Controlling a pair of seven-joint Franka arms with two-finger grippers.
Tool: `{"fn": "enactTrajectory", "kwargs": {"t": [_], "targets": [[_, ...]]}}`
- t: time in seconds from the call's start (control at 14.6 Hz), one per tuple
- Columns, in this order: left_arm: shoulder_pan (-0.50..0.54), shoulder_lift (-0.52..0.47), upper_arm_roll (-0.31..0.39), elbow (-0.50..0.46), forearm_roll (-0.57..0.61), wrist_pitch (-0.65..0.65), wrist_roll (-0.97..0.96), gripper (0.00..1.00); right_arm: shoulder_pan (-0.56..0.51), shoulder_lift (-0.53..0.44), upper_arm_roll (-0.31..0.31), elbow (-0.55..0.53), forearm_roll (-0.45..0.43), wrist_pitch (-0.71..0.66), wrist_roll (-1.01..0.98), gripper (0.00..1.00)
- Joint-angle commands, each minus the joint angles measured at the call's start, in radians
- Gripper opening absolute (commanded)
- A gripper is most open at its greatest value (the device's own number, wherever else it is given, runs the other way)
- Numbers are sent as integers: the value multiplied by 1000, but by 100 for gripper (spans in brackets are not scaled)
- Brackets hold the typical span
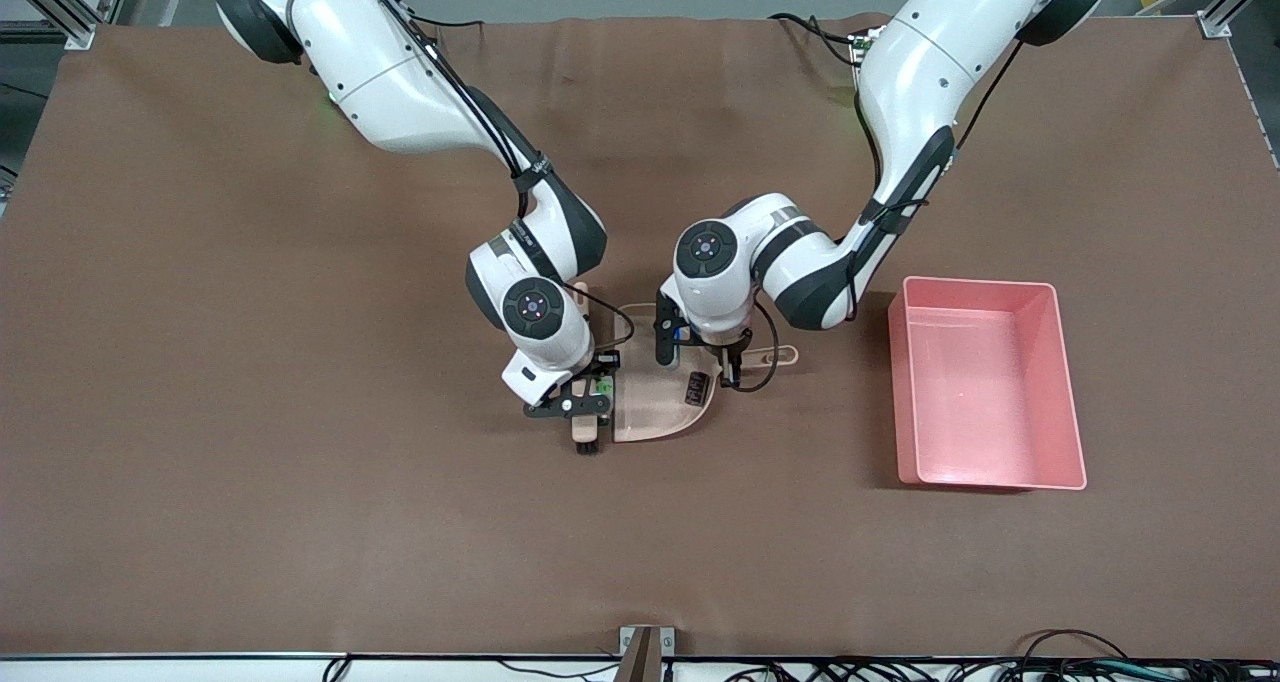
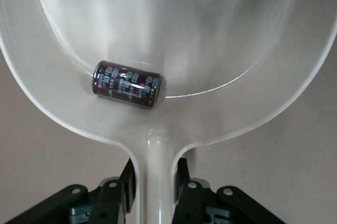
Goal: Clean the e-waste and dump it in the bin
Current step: 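Reposition the brush behind the switch with the right gripper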
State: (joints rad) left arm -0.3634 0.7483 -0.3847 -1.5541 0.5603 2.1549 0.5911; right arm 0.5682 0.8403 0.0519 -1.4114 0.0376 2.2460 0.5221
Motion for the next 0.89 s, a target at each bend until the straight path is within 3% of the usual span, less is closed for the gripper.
{"fn": "enactTrajectory", "kwargs": {"t": [0.0, 0.82], "targets": [[-5, 23, 4, 26, 21, -20, -11, 17, 9, 52, 6, 26, 2, 9, 6, 0], [-3, 20, 3, 26, 23, -29, -11, 17, -10, 95, 6, 114, 54, 64, 4, 0]]}}
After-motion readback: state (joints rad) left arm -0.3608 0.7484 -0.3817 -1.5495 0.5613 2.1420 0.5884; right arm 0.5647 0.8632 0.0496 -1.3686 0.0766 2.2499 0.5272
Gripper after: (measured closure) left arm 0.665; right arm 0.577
